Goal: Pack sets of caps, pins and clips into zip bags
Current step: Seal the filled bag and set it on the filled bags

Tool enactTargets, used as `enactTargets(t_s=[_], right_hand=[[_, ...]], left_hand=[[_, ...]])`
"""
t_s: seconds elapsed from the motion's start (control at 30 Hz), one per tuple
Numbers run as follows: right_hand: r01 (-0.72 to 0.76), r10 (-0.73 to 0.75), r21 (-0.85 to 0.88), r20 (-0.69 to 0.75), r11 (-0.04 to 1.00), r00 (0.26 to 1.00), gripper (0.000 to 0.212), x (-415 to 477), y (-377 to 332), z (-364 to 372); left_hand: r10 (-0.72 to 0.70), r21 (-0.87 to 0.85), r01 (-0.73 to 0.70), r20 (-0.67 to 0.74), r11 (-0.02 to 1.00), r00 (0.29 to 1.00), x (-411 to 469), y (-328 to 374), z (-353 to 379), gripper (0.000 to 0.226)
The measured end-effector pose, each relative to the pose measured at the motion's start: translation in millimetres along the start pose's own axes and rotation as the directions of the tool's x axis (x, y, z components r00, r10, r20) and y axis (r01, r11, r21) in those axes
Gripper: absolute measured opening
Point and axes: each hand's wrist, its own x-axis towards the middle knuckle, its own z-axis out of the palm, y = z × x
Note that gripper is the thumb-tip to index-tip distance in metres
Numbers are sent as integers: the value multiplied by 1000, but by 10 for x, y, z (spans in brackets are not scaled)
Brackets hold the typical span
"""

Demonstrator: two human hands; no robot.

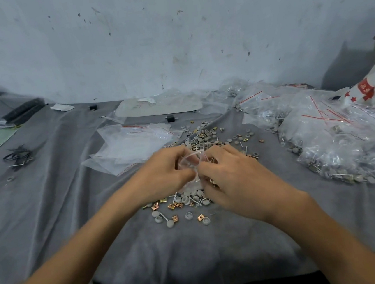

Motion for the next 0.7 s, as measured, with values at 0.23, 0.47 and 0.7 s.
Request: enactTargets(t_s=[0.23, 0.47, 0.7], right_hand=[[22, -21, -11, 56, 1000, 998, 20, 15, 16, -179], [43, 1, 256, -170, 966, 985, 40, 33, 101, -215], [-122, 164, 266, -144, 956, 976, 37, 11, 322, -81]], left_hand=[[-87, 282, 53, 110, 958, 990, -16, 128, -151, 26], [-268, -351, 388, 343, 852, 900, 70, 96, -38, 33], [-94, -219, 96, 17, 971, 995, 113, -108, 179, 9]])
